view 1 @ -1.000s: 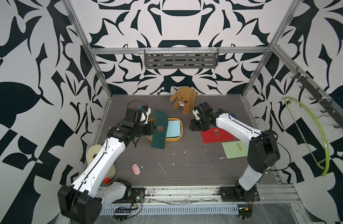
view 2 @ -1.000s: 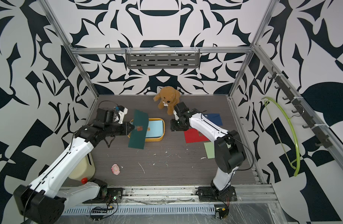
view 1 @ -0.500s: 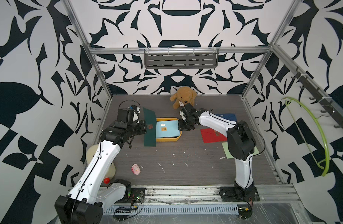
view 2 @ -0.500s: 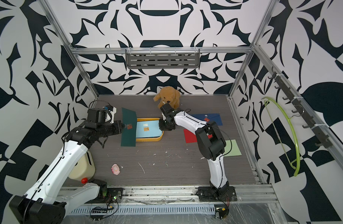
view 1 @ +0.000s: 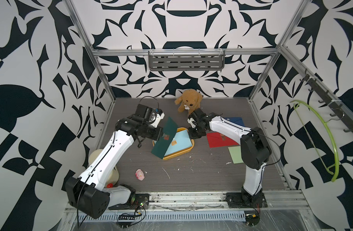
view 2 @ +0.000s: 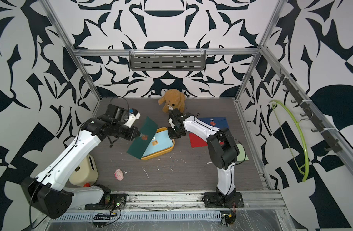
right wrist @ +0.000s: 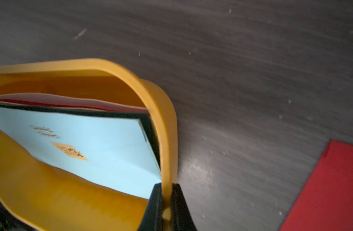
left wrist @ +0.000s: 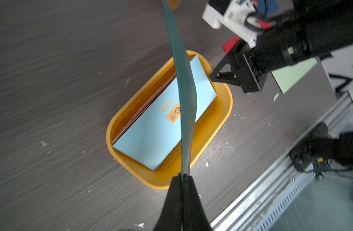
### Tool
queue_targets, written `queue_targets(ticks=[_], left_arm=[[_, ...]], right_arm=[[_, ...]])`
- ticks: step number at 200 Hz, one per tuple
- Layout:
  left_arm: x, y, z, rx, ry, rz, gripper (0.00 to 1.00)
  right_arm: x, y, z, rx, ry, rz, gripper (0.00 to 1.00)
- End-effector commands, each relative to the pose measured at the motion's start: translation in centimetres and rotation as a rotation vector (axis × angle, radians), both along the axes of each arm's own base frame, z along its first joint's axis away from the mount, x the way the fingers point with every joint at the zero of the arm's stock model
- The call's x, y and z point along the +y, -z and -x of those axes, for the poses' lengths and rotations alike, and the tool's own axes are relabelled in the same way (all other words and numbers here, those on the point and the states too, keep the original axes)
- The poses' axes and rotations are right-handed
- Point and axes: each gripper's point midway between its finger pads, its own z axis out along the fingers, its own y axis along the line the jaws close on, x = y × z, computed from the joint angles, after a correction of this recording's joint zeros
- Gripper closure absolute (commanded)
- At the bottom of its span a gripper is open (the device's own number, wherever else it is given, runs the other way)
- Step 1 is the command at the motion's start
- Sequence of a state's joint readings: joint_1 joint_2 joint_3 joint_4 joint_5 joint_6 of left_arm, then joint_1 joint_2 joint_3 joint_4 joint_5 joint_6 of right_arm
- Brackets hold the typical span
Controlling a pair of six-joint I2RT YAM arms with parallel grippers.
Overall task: Put the sealed envelopes into the storage box
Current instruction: Pick up the storage box at the center of the board, then place the envelope in the storage box.
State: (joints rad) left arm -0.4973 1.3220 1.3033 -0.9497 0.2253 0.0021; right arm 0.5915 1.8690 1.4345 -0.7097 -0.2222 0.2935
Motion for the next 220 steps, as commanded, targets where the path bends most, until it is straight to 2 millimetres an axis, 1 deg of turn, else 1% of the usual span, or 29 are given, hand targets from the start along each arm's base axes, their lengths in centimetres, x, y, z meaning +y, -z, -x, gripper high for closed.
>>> queue_targets(ticks=[1,20,49,72,91,128,150,194,215,220], left_arm=[[-1.5,1.3,2.0,0.045,0.165,-0.048,1.0],[-2.6,1.7,1.9,0.044,0.216,-0.013,1.0],[-3.2,3.5,1.4,0.055,0.255,-0.022,1.0],[-4.2,4.3,1.0,0.06,0.279,-0.013,1.0],[-4.9,5.0,1.1,0.079,0.306,-0.014,1.0],[-5.0,7.6,1.0,0.113,0.317,-0.059,1.0],[-5.0,9.2,1.0,0.147,0.321,-0.09,1.0],[-5.3,10.9,1.1,0.18,0.334,-0.122,1.0],[-5.2,11.3,0.6,0.186,0.313,-0.141,1.0],[-5.1,11.3,0.5,0.181,0.304,-0.154,0.96]], right_arm=[[-0.6,-2.7,2.6,-0.022,-0.127,-0.031,0.94],[-1.1,-2.7,3.7,-0.006,-0.138,-0.043,0.95],[-1.2,-2.2,4.9,0.022,-0.15,-0.069,0.96],[-0.9,-2.2,5.1,0.028,-0.151,-0.096,0.96],[-0.7,-2.3,5.0,0.024,-0.148,-0.103,0.96],[-0.4,-2.5,4.9,0.024,-0.15,-0.119,0.96],[-0.4,-2.3,5.1,0.031,-0.15,-0.121,0.96],[-0.4,-2.2,5.1,0.035,-0.142,-0.127,0.96],[-0.3,-2.1,5.2,0.038,-0.137,-0.127,0.96],[-0.3,-2.0,5.2,0.04,-0.137,-0.127,0.96]])
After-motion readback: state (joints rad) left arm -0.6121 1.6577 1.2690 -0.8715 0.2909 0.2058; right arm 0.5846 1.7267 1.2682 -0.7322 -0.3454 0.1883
